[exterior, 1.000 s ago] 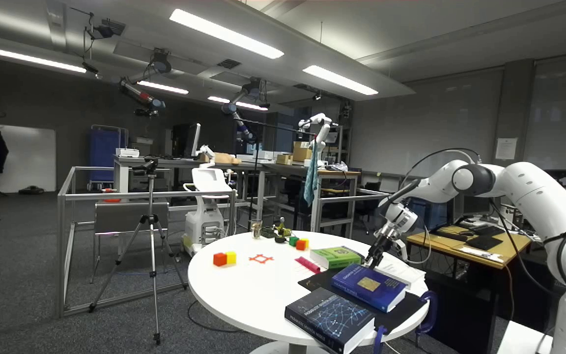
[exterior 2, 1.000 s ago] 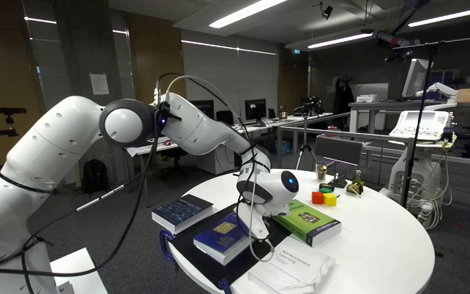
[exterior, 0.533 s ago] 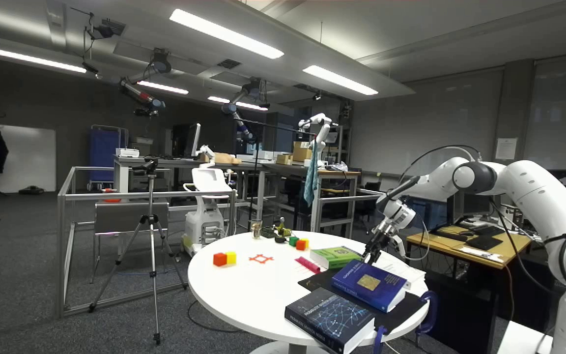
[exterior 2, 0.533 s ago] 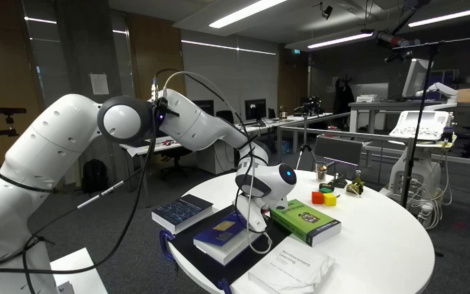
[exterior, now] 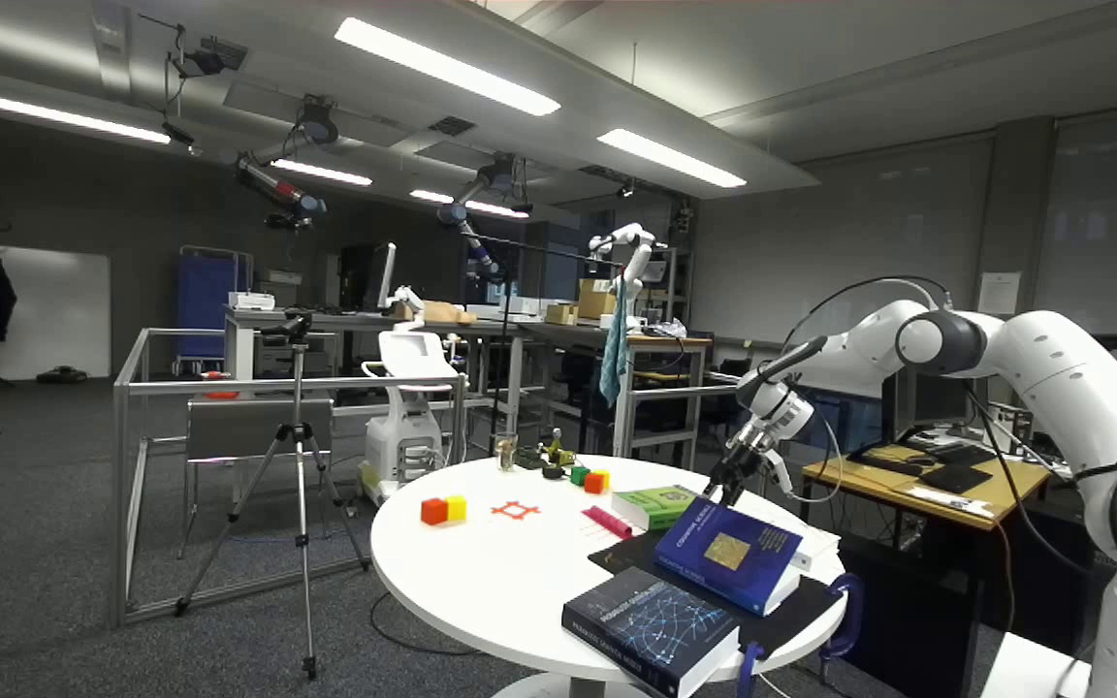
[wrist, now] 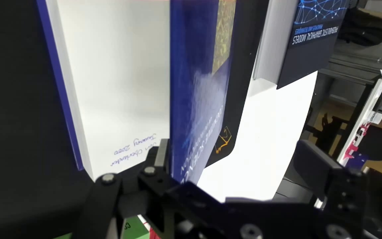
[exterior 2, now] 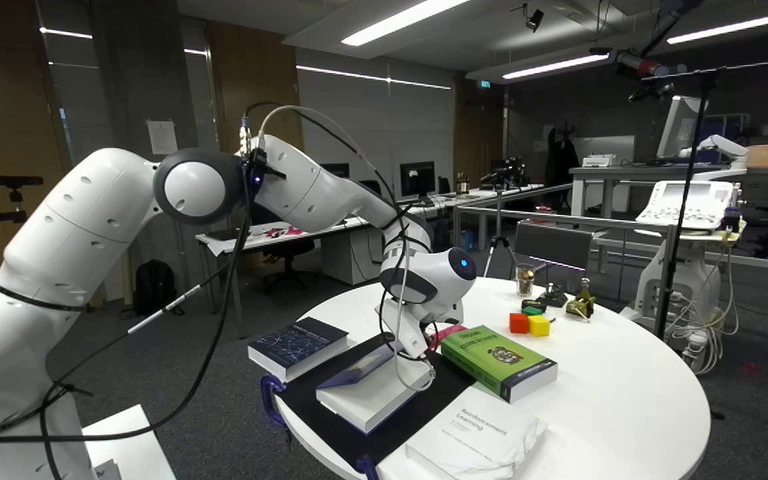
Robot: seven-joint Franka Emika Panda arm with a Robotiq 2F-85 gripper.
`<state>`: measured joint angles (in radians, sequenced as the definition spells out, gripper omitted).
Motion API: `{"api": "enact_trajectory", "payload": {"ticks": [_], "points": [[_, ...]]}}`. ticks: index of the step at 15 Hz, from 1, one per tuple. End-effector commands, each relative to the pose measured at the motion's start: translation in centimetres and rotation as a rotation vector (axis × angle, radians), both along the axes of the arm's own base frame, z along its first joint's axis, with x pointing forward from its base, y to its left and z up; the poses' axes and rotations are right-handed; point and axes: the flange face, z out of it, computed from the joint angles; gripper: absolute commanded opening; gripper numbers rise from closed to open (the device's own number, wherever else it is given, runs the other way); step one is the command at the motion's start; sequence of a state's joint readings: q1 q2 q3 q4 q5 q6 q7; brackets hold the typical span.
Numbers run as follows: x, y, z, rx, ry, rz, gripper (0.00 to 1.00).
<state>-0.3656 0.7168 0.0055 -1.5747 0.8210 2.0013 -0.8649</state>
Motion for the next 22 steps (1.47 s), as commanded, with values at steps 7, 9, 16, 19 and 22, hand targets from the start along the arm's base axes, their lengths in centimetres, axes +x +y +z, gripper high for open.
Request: {"api": "enact_trajectory", "payload": {"ticks": [7, 9, 16, 19, 22], "points": [[-0.1, 4.0, 4.8, 0.035, -0.038, 0.005, 1.0], [-0.1, 4.8, 5.6, 0.04, -0.049, 0.011, 1.0], [-0.6, 8.2, 7.6, 0.058, -0.065, 0.044, 1.0], [-0.8, 9.6, 7.9, 0.064, -0.065, 0.061, 1.0], [-1.0, 10.9, 8.0, 0.069, -0.061, 0.078, 1.0]]}}
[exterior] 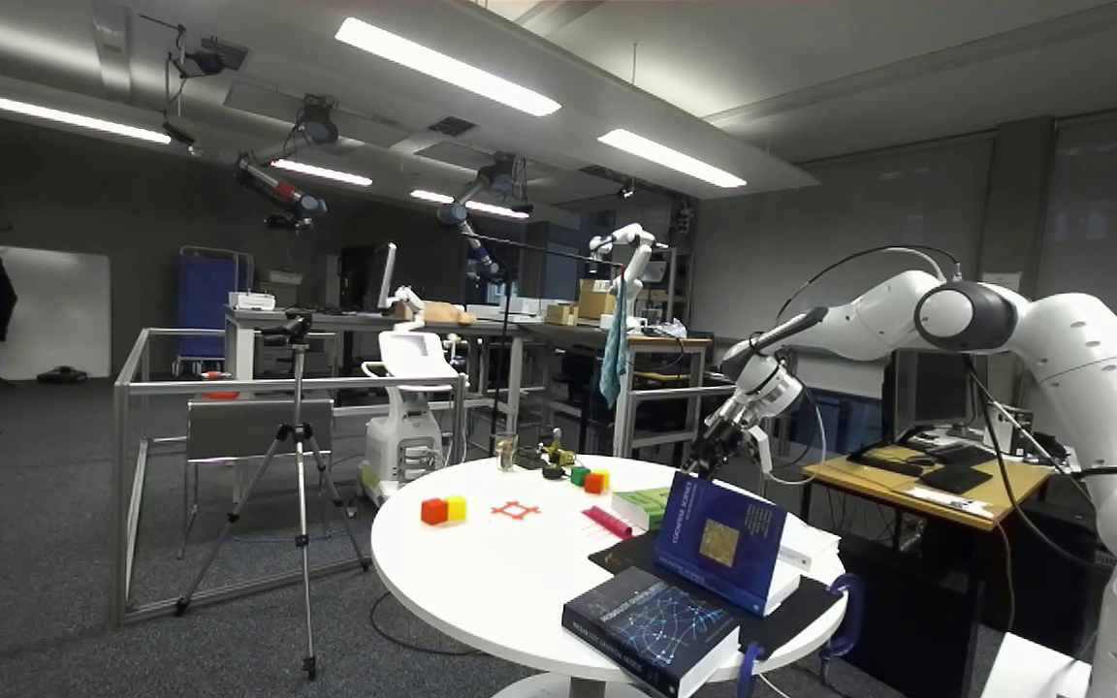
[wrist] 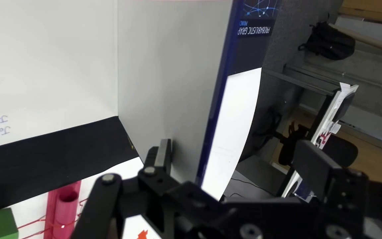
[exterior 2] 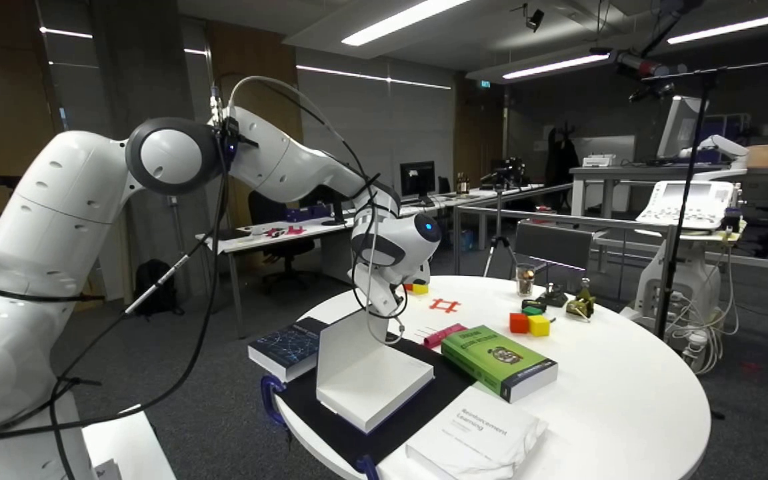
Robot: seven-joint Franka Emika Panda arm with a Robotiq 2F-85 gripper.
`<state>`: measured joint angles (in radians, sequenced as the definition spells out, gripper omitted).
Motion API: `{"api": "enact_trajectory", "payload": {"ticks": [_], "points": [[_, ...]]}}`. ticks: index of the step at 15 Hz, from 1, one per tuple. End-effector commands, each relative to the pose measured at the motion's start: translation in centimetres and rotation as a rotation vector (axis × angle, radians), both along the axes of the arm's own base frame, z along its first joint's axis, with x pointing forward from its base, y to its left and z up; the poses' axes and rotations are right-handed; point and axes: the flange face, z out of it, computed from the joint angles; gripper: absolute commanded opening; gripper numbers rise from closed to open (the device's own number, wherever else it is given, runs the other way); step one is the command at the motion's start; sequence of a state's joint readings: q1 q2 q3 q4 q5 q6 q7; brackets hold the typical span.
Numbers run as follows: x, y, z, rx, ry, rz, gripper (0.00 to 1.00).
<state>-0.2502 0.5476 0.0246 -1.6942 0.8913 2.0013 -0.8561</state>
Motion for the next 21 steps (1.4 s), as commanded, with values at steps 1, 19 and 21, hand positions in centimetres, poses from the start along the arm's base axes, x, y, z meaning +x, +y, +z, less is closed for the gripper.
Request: {"api": "enact_trajectory", "payload": {"ticks": [1, 19, 21], "points": [[-1.4, 1.8, 1.3, 0.024, 0.002, 0.004, 1.0], [-3.6, 10.2, -0.1, 0.068, 0.067, 0.135, 1.0], [-4.0, 10.9, -0.6, 0.07, 0.083, 0.148, 1.0]]}}
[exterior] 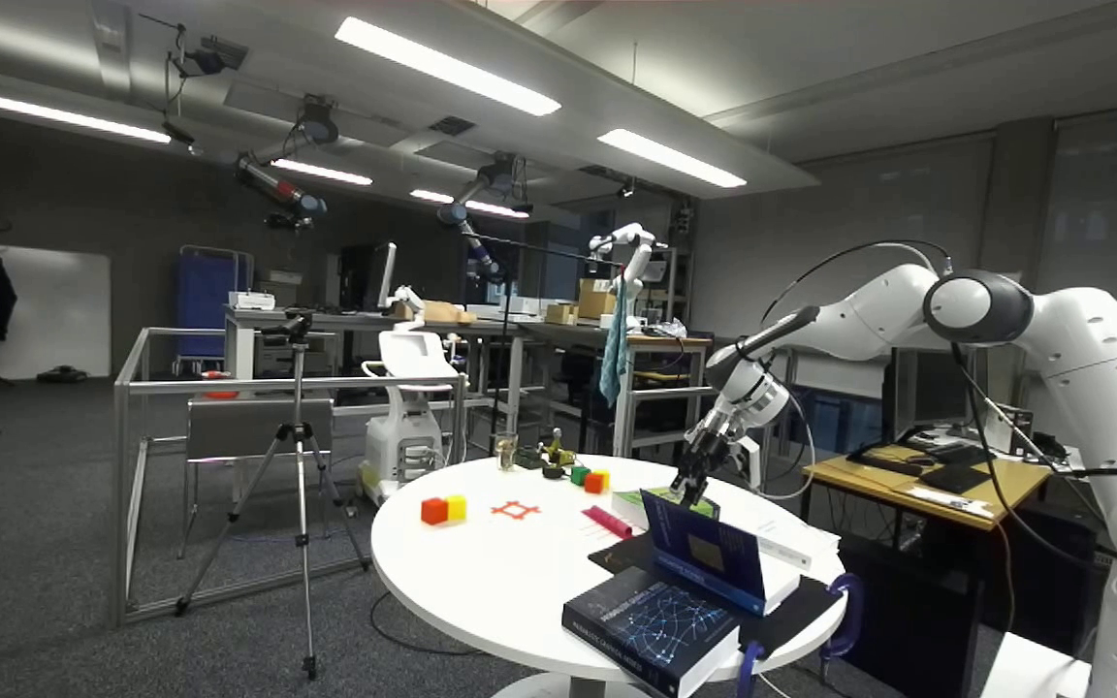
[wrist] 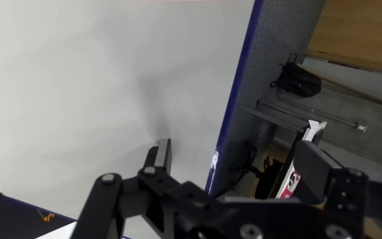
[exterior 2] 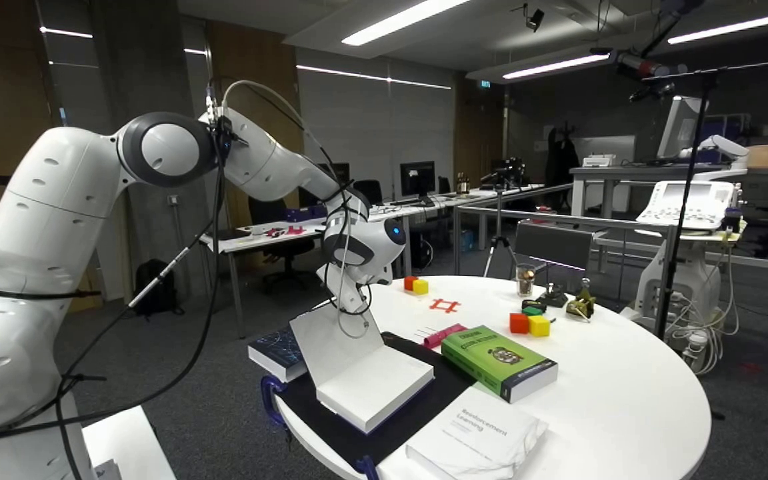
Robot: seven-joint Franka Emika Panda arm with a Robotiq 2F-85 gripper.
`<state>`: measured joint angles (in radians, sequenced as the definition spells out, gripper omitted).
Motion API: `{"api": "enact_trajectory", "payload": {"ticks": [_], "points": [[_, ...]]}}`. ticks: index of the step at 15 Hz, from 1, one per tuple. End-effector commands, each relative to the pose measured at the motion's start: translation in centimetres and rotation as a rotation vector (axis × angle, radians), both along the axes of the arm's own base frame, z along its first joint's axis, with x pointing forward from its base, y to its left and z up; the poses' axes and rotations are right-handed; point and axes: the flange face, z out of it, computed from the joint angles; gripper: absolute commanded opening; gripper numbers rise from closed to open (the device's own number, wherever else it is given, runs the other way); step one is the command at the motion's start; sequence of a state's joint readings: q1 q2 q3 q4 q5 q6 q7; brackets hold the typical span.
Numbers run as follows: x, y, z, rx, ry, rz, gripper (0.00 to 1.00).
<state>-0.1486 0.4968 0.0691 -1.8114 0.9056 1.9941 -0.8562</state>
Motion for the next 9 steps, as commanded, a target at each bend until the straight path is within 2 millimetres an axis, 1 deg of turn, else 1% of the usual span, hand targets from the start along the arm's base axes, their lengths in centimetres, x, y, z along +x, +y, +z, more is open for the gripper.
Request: {"api": "enact_trajectory", "payload": {"ticks": [1, 6, 9], "points": [[-1.9, 1.3, 0.4, 0.023, 0.03, 0.017, 1.0], [-3.0, 1.9, -2.0, 0.004, 0.079, 0.026, 1.0], [-3.8, 2.0, -2.9, 0.003, 0.104, 0.036, 1.0]]}}
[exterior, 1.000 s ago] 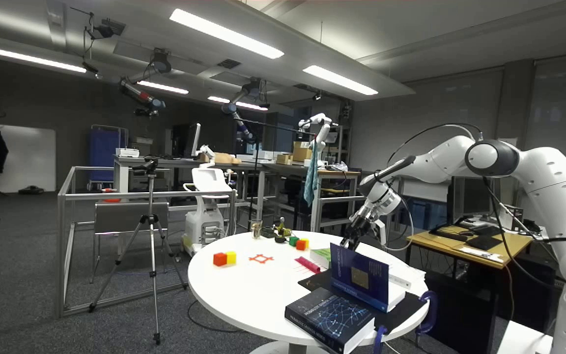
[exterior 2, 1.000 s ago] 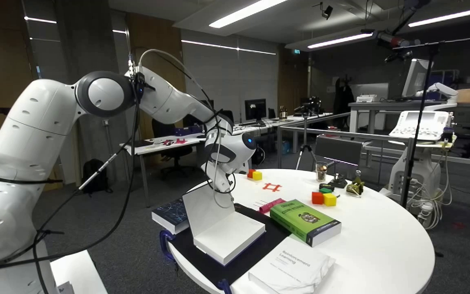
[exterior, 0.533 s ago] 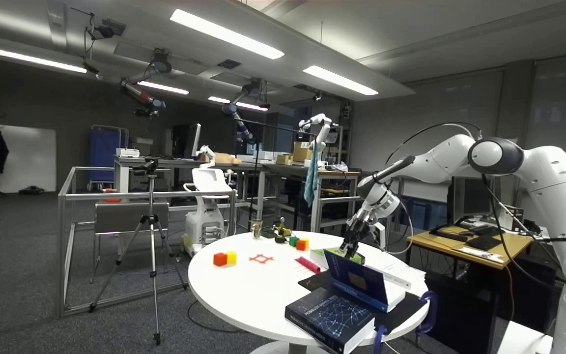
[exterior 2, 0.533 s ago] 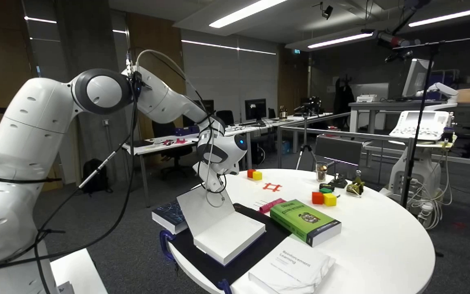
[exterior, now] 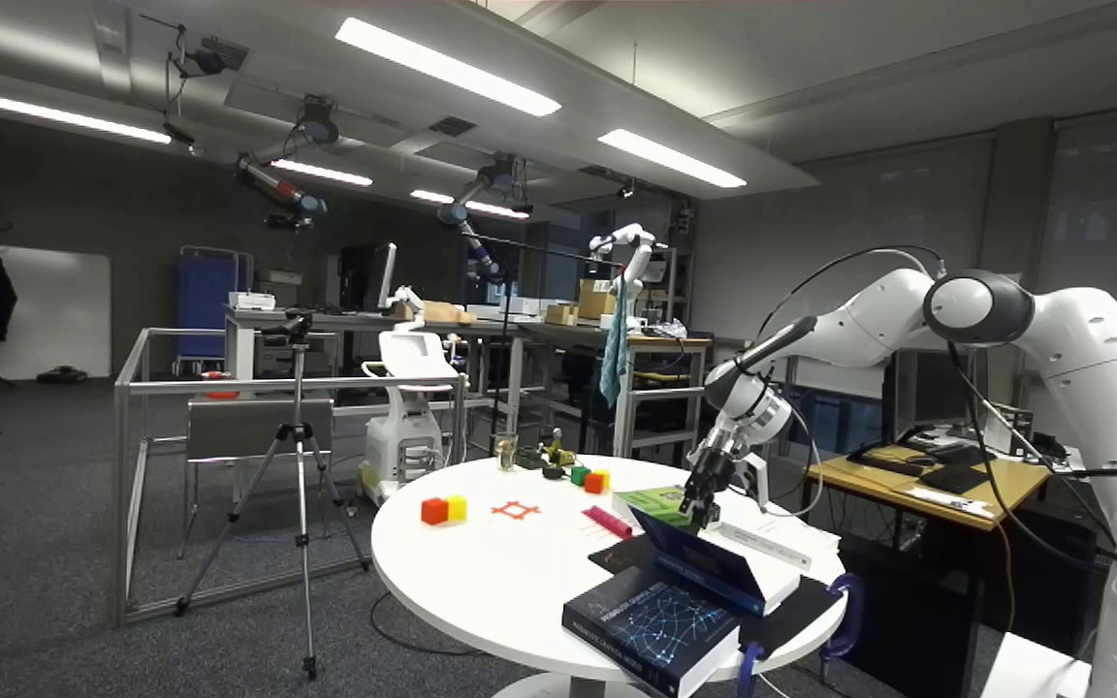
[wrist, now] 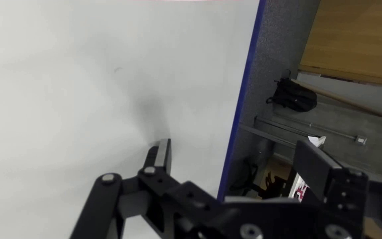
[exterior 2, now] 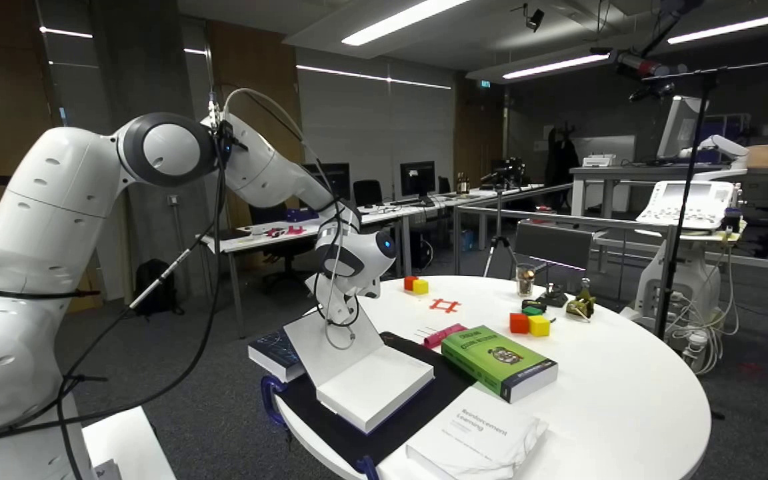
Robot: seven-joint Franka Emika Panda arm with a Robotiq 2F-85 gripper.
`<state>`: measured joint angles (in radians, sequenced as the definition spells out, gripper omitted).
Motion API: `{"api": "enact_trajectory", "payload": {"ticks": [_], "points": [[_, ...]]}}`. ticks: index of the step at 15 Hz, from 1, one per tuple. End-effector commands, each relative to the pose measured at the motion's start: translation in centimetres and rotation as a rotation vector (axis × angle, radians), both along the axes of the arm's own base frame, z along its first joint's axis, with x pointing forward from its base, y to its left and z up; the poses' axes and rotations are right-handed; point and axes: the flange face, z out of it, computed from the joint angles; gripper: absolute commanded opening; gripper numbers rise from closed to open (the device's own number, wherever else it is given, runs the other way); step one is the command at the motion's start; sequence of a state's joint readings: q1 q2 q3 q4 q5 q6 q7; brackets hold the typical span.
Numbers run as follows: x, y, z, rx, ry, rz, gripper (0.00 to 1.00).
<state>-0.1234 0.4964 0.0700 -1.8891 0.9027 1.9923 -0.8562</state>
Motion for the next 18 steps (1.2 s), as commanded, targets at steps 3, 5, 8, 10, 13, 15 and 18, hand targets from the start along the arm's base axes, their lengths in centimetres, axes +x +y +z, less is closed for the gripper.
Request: {"api": "enact_trajectory", "payload": {"ticks": [3, 5, 8, 10, 13, 15, 18], "points": [[-2.0, 0.0, -0.8, -0.003, 0.051, 0.011, 1.0], [-2.4, 0.0, -1.4, -0.005, 0.064, 0.014, 1.0], [-2.8, 0.1, -2.3, -0.011, 0.084, 0.02, 1.0], [-3.0, 0.2, -2.9, -0.016, 0.096, 0.026, 1.0], [-3.5, 0.4, -3.6, -0.025, 0.109, 0.043, 1.0], [-3.8, 0.6, -4.1, -0.035, 0.115, 0.054, 1.0], [-4.2, 1.0, -5.1, -0.051, 0.128, 0.072, 1.0]]}}
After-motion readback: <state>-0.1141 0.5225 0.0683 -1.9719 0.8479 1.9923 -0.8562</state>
